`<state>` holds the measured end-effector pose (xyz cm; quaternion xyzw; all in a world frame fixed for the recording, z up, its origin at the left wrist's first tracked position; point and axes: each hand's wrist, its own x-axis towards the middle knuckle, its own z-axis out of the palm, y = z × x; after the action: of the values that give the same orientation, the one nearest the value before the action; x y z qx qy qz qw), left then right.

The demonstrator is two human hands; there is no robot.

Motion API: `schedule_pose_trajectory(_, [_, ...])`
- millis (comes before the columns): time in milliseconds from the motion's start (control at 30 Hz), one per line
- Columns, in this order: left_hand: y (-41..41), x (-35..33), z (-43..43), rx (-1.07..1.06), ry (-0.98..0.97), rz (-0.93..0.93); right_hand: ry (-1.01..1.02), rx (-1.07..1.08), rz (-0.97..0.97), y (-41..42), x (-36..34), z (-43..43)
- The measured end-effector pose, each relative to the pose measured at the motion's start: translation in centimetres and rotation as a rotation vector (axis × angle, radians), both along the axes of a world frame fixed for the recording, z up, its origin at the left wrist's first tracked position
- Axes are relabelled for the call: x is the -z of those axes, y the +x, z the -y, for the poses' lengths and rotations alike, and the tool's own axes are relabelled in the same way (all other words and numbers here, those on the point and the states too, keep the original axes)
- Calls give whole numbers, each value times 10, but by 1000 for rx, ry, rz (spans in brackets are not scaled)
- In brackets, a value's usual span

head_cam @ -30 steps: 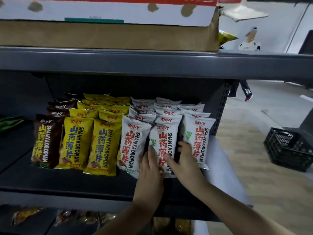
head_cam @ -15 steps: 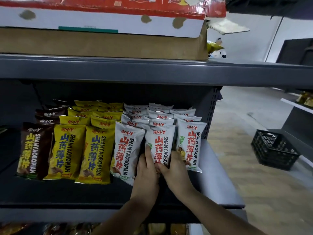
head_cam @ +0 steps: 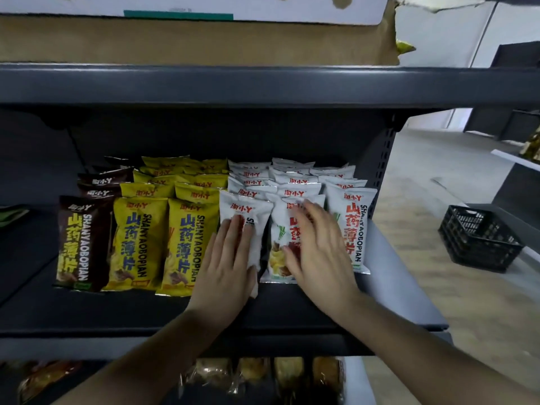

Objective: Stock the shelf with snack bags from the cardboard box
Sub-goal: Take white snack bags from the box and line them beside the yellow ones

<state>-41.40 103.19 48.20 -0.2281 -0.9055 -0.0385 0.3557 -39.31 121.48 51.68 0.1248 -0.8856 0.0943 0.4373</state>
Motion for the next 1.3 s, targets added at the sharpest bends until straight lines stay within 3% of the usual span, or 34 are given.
schedule_pose_trajectory(167, [-25, -9, -15, -30, -70, -2, 382, 36, 102, -35, 9, 2])
schedule_pose_trajectory(467, [-38, -1, -45, -140, 353, -13, 347, 23, -58, -48, 21, 1])
schedule_pose_trajectory(633, [-36, -6, -49, -111, 424, 73, 373, 34, -62, -49, 21, 2])
schedule_pose_trajectory(833, [-6, -21, 0, 126, 263, 100, 317, 34, 0, -30, 8, 12])
schedule_pose_trajectory(967, [5, -25, 72, 58, 99, 74, 248, -112, -44, -8, 0, 33])
schedule_pose_trajectory(1133, [-3, -19, 118, -55, -269, 166, 520, -107, 166, -8, 7, 60])
schedule_pose_trajectory(1300, [-7, -20, 108, -75, -221, 76, 617, -50, 226, -20, 6, 57])
